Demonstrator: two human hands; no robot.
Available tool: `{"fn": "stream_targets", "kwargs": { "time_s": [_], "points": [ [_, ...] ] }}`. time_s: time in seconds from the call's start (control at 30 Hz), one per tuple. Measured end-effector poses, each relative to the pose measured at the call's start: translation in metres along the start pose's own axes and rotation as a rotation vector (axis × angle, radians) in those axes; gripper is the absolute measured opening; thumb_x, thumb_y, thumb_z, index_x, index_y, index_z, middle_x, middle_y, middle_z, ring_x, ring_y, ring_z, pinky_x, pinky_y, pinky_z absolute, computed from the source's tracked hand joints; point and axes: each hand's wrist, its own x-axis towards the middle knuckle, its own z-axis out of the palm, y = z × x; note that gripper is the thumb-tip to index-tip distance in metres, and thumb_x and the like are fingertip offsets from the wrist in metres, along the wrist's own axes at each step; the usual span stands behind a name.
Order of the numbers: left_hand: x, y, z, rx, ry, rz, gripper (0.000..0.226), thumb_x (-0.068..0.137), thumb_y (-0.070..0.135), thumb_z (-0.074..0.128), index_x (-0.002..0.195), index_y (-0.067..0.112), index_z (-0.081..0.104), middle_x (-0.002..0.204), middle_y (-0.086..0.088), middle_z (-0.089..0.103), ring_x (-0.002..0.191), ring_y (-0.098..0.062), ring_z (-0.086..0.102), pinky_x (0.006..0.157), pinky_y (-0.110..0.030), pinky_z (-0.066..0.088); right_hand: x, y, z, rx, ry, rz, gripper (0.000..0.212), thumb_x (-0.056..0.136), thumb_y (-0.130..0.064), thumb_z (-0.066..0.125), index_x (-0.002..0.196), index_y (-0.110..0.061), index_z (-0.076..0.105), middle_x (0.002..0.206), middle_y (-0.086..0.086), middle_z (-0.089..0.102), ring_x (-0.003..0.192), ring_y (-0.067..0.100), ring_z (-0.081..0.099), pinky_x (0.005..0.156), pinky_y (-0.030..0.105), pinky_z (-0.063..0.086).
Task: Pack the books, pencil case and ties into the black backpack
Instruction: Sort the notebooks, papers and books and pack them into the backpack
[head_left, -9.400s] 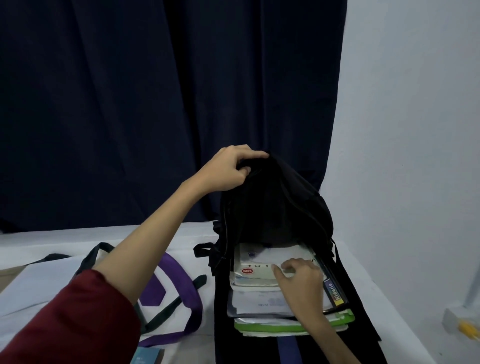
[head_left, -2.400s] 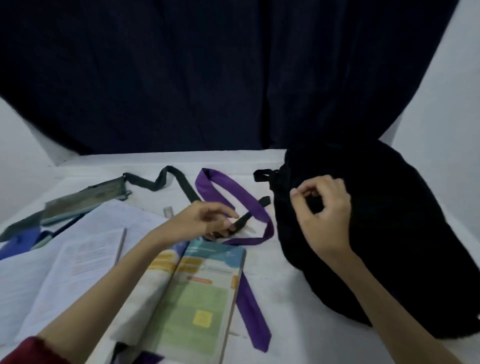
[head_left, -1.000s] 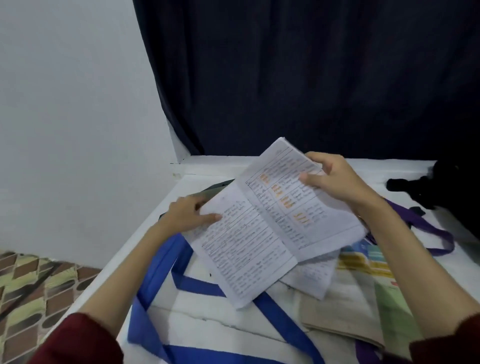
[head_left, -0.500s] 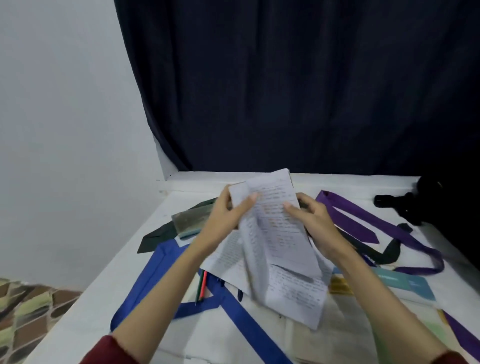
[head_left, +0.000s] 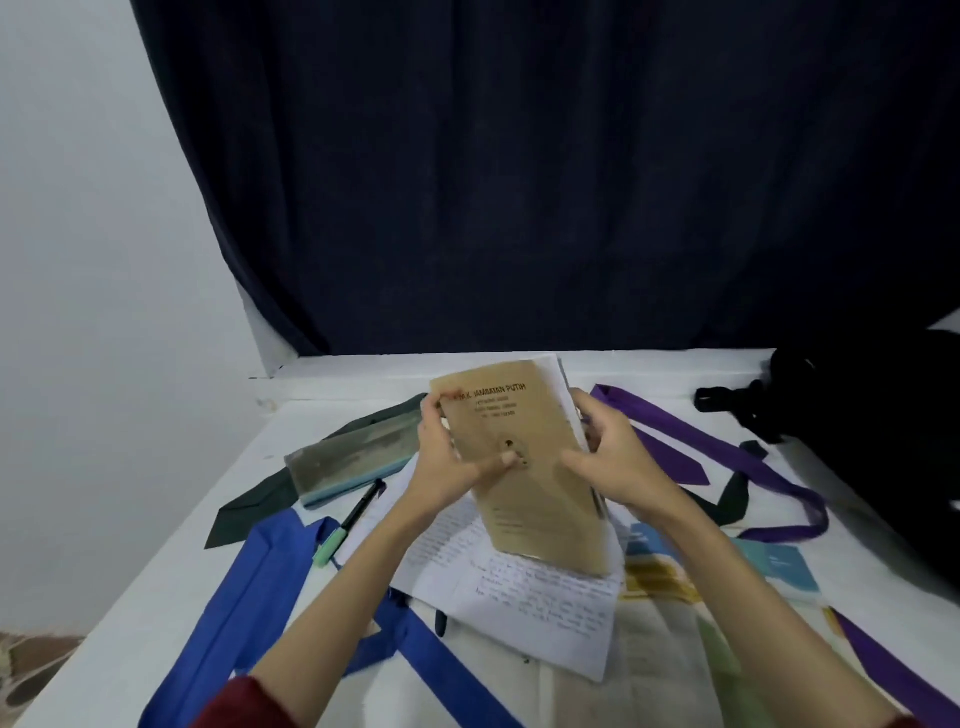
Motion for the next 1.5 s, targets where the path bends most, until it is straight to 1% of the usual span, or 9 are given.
{"fn": "stream_targets", "kwargs": {
  "time_s": [0.13, 0.3, 0.4, 0.5, 0.63, 0.8, 0.9, 1.13, 1.5],
  "points": [
    [0.007, -0.002, -0.001, -0.194, -0.139, -0.089, 0.061, 0.08, 0.003, 0.072, 0.117, 0.036, 0.038, 0.122, -0.005, 0.056, 0.103, -0.014, 0.062, 0.076, -0.032, 0.058, -0.001, 0.009, -0.018, 0.141, 0.076, 0.069, 0.053, 0.082, 0.016, 0.053, 0.109, -0.03, 0.058, 0.103, 0.007, 0.071, 0.092, 0.019, 0.068, 0.071, 0.038, 0.058],
    [0.012, 0.03, 0.017, -0.076, -0.24, 0.131, 0.044, 0.083, -0.007, 0.063, 0.109, 0.028, 0.055, 0.122, 0.006, 0.056, 0.108, -0.015, 0.06, 0.08, -0.029, 0.056, -0.008, 0.023, -0.053, 0.365, 0.25, 0.221, 0.044, 0.082, 0.014, 0.052, 0.12, -0.009, 0.052, 0.099, 0.013, 0.07, 0.087, 0.023, 0.068, 0.069, 0.033, 0.056],
    [0.015, 0.058, 0.03, 0.18, -0.4, 0.361, 0.043, 0.084, -0.004, 0.062, 0.105, 0.034, 0.056, 0.119, 0.014, 0.057, 0.107, -0.005, 0.058, 0.08, -0.021, 0.053, -0.016, 0.023, -0.088, 0.204, 0.425, 0.134, 0.053, 0.079, -0.001, 0.071, 0.12, -0.025, 0.048, 0.11, 0.002, 0.063, 0.093, 0.014, 0.064, 0.074, 0.027, 0.053],
    [0.018, 0.084, 0.054, 0.391, -0.554, 0.489, 0.043, 0.085, 0.0, 0.061, 0.1, 0.04, 0.054, 0.118, 0.017, 0.056, 0.112, -0.002, 0.054, 0.086, -0.024, 0.052, -0.029, 0.014, -0.13, -0.119, 0.32, 0.058, 0.061, 0.072, -0.012, 0.08, 0.117, -0.039, 0.049, 0.115, -0.008, 0.058, 0.1, 0.009, 0.058, 0.083, 0.026, 0.047],
    [0.017, 0.103, 0.102, 0.369, -0.629, 0.524, 0.038, 0.084, -0.002, 0.06, 0.099, 0.032, 0.053, 0.111, 0.023, 0.056, 0.106, 0.002, 0.055, 0.083, -0.023, 0.051, -0.05, 0.011, -0.169, -0.245, 0.081, 0.062, 0.014, 0.083, -0.001, 0.068, 0.094, -0.009, 0.07, 0.093, 0.007, 0.072, 0.089, 0.019, 0.067, 0.083, 0.031, 0.054],
    [0.011, 0.099, 0.145, -0.079, -0.44, 0.302, 0.037, 0.087, -0.008, 0.057, 0.094, 0.024, 0.042, 0.109, 0.004, 0.06, 0.093, -0.011, 0.066, 0.069, -0.025, 0.055, -0.061, 0.022, -0.211, 0.06, 0.584, -0.002, 0.029, 0.077, -0.01, 0.075, 0.104, -0.01, 0.064, 0.088, 0.002, 0.068, 0.072, 0.0, 0.063, 0.067, 0.014, 0.049],
    [0.008, 0.092, 0.172, -0.298, -0.277, 0.218, 0.039, 0.087, -0.012, 0.055, 0.097, 0.021, 0.036, 0.111, -0.006, 0.063, 0.099, -0.024, 0.067, 0.071, -0.034, 0.058, -0.066, 0.045, -0.222, 0.199, 0.362, 0.285, 0.035, 0.078, -0.033, 0.073, 0.108, -0.019, 0.062, 0.096, 0.001, 0.073, 0.084, 0.013, 0.067, 0.073, 0.03, 0.051],
    [-0.007, 0.069, 0.225, -0.261, -0.082, 0.188, 0.09, 0.08, -0.009, 0.067, 0.139, 0.034, 0.014, 0.109, -0.005, 0.067, 0.1, -0.019, 0.067, 0.083, -0.034, 0.055, -0.073, 0.081, -0.218, 0.514, 0.349, 0.211, 0.025, 0.092, 0.001, 0.053, 0.11, -0.015, 0.061, 0.106, 0.012, 0.07, 0.097, 0.025, 0.067, 0.084, 0.038, 0.055],
    [-0.054, 0.024, 0.241, -0.028, -0.027, 0.038, 0.063, 0.078, 0.003, 0.073, 0.119, 0.034, 0.036, 0.112, 0.014, 0.054, 0.103, 0.005, 0.055, 0.082, -0.02, 0.052, -0.103, 0.115, -0.205, 0.506, 0.242, 0.168, 0.028, 0.083, 0.003, 0.063, 0.103, -0.016, 0.062, 0.1, 0.002, 0.072, 0.097, 0.019, 0.068, 0.08, 0.031, 0.055]
  ]
}}
